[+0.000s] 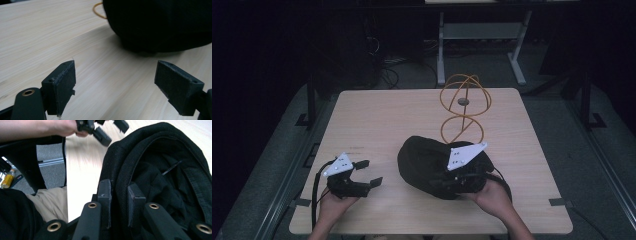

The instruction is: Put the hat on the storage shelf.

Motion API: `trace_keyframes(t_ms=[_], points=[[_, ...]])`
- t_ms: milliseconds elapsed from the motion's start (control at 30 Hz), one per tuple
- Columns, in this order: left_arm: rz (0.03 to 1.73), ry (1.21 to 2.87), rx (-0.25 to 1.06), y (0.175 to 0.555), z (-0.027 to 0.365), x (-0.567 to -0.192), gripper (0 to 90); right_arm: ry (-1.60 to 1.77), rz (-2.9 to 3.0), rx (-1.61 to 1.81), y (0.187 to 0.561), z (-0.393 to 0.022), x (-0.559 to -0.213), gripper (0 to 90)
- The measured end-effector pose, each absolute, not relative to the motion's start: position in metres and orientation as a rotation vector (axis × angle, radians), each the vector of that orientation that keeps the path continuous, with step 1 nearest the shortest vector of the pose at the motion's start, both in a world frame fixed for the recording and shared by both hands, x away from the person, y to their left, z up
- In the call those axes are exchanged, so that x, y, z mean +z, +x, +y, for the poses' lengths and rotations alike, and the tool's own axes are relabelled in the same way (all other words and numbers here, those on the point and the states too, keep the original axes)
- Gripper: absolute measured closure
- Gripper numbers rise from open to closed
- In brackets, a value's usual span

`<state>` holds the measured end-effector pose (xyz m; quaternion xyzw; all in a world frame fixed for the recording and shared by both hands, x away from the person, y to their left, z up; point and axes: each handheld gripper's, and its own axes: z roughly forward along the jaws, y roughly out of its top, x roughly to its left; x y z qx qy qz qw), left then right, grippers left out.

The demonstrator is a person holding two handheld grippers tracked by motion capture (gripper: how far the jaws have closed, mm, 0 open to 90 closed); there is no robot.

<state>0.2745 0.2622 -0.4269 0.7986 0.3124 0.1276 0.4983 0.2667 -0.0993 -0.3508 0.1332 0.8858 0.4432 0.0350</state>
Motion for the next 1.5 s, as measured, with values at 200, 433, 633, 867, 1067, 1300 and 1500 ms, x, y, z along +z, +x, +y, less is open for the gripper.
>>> trace_keyframes(t_ms=[200,433,633,867,1067,1300,1500], points=[[0.696,1.926,0.285,0.274,0.242,-0.422,17.0,0.415,2.707,1.390,0.268,-0.103,-0.340,76.3],[0.625,1.899,0.253,0.277,0.217,-0.411,16.9,0.404,2.682,1.416,0.267,-0.105,-0.326,76.3],[0.569,1.870,0.257,0.281,0.202,-0.402,17.0,0.394,2.677,1.430,0.267,-0.107,-0.320,76.2],[0.542,1.873,0.219,0.293,0.184,-0.401,27.3,0.377,2.673,1.451,0.266,-0.107,-0.315,76.3],[0.542,1.838,0.171,0.300,0.180,-0.402,43.4,0.357,2.666,1.460,0.264,-0.106,-0.309,76.4],[0.484,1.819,0.205,0.296,0.177,-0.392,67.2,0.334,2.663,1.487,0.263,-0.106,-0.305,76.6],[0.475,1.810,0.205,0.296,0.181,-0.388,81.3,0.325,2.662,1.507,0.262,-0.105,-0.305,76.7]])
